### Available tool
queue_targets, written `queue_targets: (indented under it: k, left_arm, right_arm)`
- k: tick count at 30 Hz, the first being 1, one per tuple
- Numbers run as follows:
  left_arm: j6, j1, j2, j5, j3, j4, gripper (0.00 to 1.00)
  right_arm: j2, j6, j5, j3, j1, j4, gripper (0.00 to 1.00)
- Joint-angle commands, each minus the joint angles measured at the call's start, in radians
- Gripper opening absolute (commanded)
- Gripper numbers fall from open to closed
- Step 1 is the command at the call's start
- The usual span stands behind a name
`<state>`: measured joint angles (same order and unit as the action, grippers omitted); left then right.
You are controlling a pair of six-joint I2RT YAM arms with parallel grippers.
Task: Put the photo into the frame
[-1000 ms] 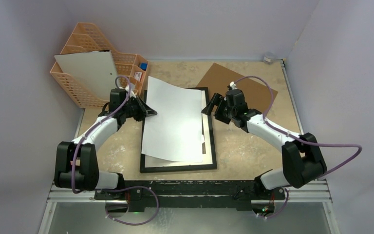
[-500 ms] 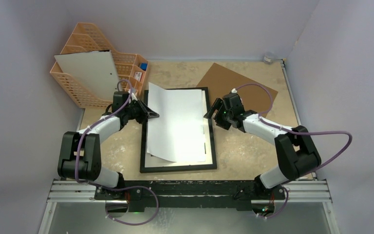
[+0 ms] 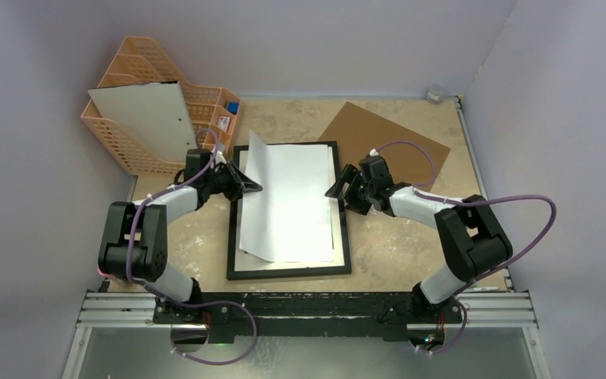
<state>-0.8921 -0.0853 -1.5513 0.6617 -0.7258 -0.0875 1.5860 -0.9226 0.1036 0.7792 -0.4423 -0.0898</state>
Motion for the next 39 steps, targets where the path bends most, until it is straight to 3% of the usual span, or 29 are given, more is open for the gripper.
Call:
queue_targets:
  k: [1, 6, 17, 28, 39]
  left_arm:
    - [-0.006, -0.001, -0.023, 0.081, -0.041, 0.005, 0.0]
    - [-0.152, -0.001, -0.032, 0.103, -0.037, -0.075, 0.0]
    - [-0.198, -0.001, -0.019, 0.211, -0.023, -0.092, 0.0]
    - [-0.295, -0.001, 0.065, 0.213, -0.017, -0.04, 0.0]
    - [-0.467, -0.001, 0.156, 0.231, -0.049, -0.186, 0.0]
  right_arm:
    - [0.012, 0.023, 0.079, -0.014, 0.009, -0.082, 0.84]
    - [0.026, 0.033, 0.11, -0.014, 0.015, -0.101, 0.83]
    - [0.03, 0.038, 0.123, -0.021, 0.026, -0.106, 0.83]
    - [0.018, 0.035, 0.118, -0.033, 0.034, -0.094, 0.83]
    - [-0.032, 0.019, 0.074, -0.056, 0.048, -0.063, 0.8]
